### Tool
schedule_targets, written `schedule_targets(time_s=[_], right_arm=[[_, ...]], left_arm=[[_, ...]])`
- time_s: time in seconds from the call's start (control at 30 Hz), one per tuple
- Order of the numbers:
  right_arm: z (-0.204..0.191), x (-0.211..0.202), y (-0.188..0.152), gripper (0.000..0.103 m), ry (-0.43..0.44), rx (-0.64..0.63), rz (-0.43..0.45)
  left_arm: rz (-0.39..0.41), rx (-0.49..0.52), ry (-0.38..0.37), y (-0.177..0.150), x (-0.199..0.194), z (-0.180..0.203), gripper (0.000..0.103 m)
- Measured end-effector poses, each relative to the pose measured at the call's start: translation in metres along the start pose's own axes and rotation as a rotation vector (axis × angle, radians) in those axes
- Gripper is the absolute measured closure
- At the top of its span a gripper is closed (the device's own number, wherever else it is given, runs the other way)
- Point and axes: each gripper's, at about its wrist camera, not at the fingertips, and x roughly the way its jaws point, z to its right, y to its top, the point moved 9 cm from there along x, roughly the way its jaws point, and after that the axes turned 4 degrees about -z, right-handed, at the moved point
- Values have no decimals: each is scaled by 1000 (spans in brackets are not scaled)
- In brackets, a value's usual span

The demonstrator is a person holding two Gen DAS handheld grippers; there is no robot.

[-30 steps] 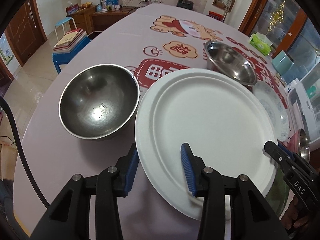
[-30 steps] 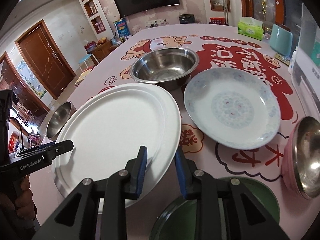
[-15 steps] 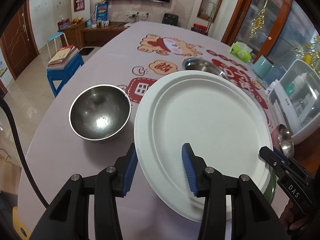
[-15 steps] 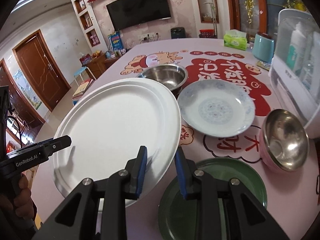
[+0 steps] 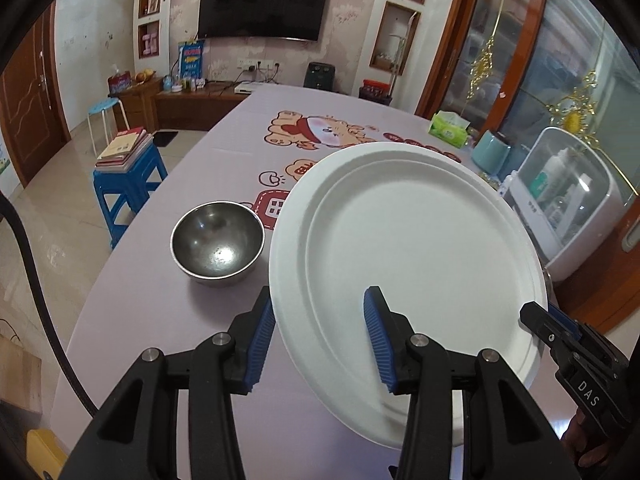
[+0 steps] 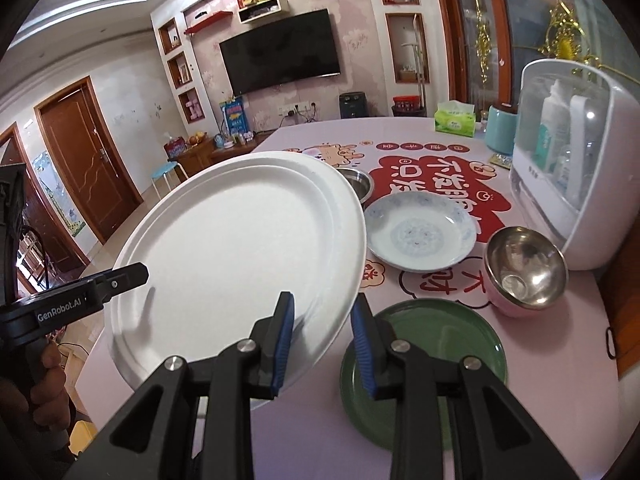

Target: Organize plates and bowls

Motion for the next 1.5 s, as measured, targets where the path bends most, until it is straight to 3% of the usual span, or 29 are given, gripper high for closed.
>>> schedule_targets(time_s=[0.33,0.87,1.2,1.5], right_arm=[[-7,-45,-25,72,-21,14,17],[-6,-84,-95,72,-63,95,-45],[-9,-77,-132,72,-71,140,-136],[-8,-51,-178,72,-87,183,-264]], left_arm=[[21,27,-24,-23,-48,10,60],[-88,86,-53,-91,-78,16,60],[-181,122,-21,-125,-66,12,60],[-306,145,17,-165,-29,-1,60]])
